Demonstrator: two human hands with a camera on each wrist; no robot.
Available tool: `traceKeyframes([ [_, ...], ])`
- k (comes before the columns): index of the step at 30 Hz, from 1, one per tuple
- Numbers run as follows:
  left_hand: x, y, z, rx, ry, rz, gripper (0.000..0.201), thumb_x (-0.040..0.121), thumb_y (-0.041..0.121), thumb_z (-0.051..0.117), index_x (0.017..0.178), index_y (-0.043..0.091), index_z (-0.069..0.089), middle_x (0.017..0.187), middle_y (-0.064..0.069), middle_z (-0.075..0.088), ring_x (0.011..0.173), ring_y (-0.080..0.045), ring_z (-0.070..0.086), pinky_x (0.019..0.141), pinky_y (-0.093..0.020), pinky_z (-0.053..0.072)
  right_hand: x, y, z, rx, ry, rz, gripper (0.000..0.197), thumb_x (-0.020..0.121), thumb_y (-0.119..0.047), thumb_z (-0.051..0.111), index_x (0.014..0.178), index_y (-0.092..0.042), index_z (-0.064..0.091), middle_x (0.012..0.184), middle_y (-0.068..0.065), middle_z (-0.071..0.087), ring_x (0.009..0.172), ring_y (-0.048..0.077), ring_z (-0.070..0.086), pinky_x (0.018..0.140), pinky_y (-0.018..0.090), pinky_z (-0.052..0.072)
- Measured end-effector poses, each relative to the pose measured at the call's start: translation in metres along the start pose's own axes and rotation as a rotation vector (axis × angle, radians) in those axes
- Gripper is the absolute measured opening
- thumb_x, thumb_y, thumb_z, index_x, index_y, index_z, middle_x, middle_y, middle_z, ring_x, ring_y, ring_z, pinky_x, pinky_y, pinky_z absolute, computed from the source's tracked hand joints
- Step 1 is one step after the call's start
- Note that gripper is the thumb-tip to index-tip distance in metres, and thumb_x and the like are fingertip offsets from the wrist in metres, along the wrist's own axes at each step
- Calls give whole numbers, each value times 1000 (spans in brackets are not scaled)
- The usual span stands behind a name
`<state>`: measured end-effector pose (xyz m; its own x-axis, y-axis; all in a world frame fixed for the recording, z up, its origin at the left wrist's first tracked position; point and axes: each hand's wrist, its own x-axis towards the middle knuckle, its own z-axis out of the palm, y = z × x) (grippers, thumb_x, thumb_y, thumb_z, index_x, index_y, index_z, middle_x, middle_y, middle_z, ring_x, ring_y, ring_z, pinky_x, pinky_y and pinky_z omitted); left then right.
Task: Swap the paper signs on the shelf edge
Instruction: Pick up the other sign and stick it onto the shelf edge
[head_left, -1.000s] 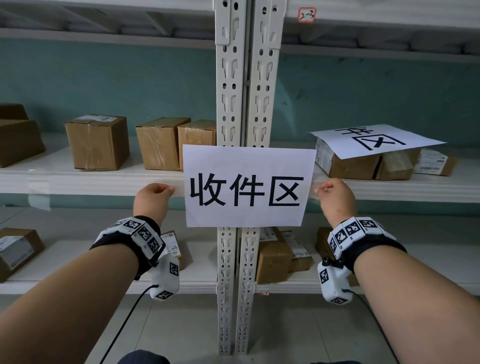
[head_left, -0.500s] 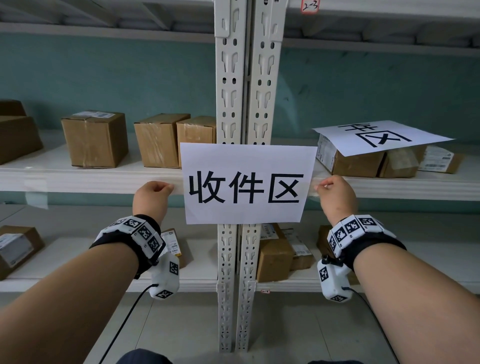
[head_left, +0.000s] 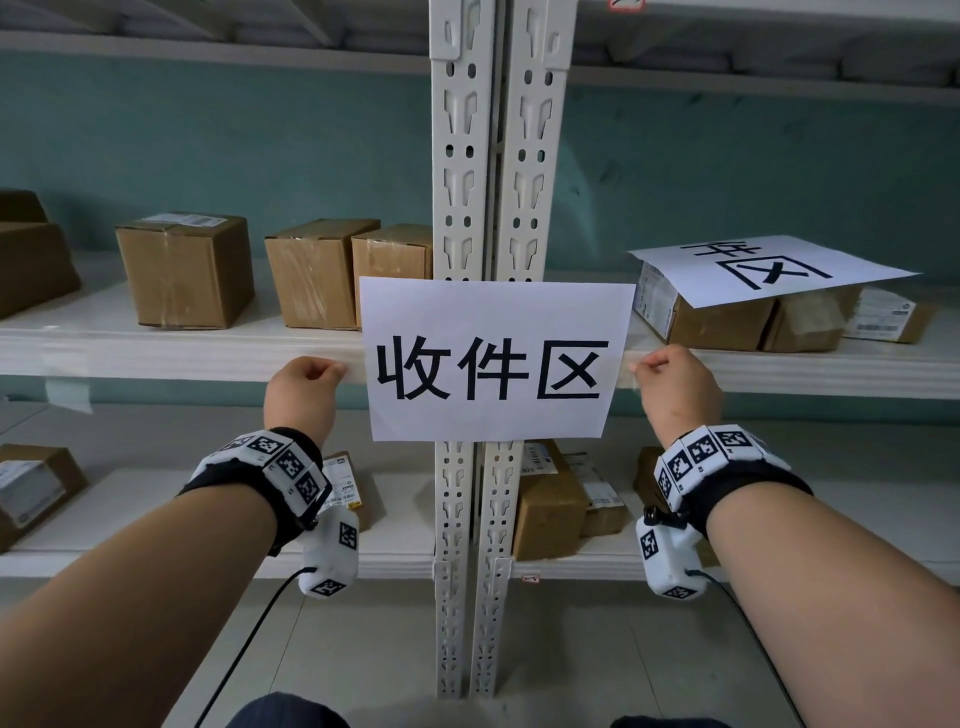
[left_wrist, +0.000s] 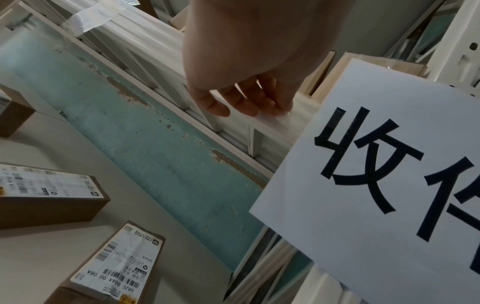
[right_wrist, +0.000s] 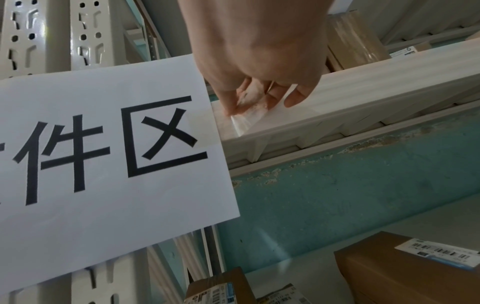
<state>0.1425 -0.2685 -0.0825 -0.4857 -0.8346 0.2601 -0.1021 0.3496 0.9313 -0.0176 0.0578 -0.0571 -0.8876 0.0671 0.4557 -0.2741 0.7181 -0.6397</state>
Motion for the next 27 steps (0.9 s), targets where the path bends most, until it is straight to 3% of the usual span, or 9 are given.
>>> traceKeyframes([
  [8,-2,-1,2,22,1,31,16,92,31,59,93,17,65,92,-2,66,84,-21,58,76,-33,45,0,8,-4,-1,29,7,31,86,-42,61,97,-13,59,96,7,69,94,32,61,91,49,47],
  [12,-1,-4,1,136,21,57,12,90,40,56,87,29,62,90,5,66,89,-23,61,89,-44,49,3,13,-3,7,52,12,32,83,-45,63,93,-15,59,94,8,68,93,32,60,88,48,50],
  [20,-4,-2,-1,225,32,104,14,91,41,53,86,30,59,87,8,63,90,-24,61,91,-48,47,5,22,-1,67,195,10,29,85,-34,63,93,-8,54,94,12,62,92,34,58,82,49,51],
  [24,-3,-6,1,222,33,119,13,92,42,51,87,30,57,88,9,62,89,-24,60,92,-50,46,0,20,-5,155,181,-158,22,90,-29,55,91,-8,53,85,5,55,80,24,55,64,33,47],
  [27,-4,-7,4,211,43,113,13,92,41,50,88,30,56,88,9,61,89,-24,59,93,-52,45,-11,8,-5,110,-62,-283,21,93,-27,50,81,-11,56,70,0,56,63,16,52,55,22,40],
])
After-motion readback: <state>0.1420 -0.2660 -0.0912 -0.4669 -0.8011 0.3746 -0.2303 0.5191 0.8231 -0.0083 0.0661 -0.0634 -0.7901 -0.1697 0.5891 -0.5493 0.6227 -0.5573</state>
